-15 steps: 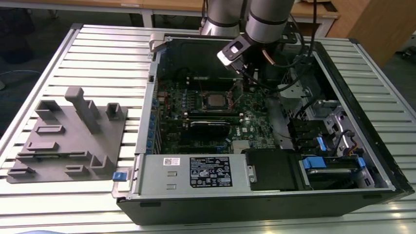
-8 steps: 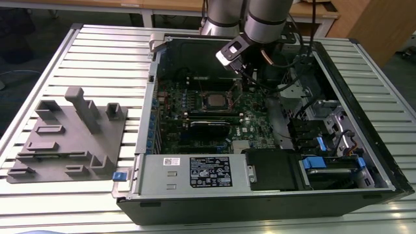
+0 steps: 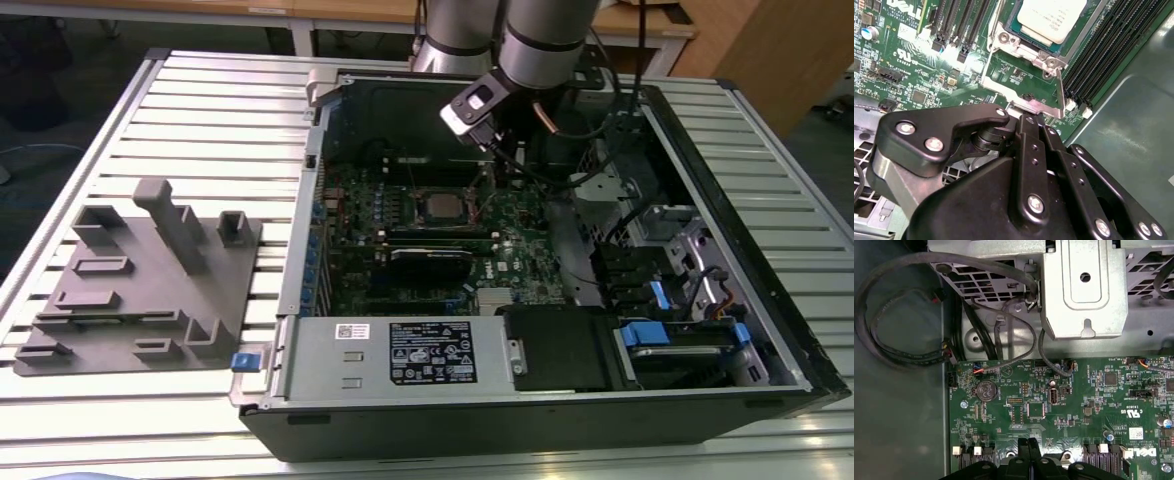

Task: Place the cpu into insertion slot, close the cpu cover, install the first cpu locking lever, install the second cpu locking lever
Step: 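Close the cpu cover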

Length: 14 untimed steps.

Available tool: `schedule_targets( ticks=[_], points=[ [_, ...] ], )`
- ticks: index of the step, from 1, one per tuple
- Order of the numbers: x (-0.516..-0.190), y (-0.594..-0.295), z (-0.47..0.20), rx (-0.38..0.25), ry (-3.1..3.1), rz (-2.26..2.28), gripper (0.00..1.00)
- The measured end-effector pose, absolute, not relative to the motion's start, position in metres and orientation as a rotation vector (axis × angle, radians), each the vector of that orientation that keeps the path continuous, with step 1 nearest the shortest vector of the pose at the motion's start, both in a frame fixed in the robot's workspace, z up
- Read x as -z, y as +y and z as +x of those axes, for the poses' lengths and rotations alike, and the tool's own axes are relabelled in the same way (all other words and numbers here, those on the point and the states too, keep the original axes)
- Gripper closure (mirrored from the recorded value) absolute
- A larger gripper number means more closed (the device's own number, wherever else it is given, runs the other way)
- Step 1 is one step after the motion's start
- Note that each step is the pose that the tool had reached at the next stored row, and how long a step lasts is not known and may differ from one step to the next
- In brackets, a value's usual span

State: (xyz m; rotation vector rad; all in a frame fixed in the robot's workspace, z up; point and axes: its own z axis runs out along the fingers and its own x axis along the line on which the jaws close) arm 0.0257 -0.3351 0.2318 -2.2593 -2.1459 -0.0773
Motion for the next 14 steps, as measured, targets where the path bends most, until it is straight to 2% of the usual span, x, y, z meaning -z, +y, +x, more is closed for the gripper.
schedule_targets(
  ticks=[14],
  points=[
    [-0.2310, -0.3351, 0.0203, 0.077, -2.146, -2.259, 0.89]
  ],
)
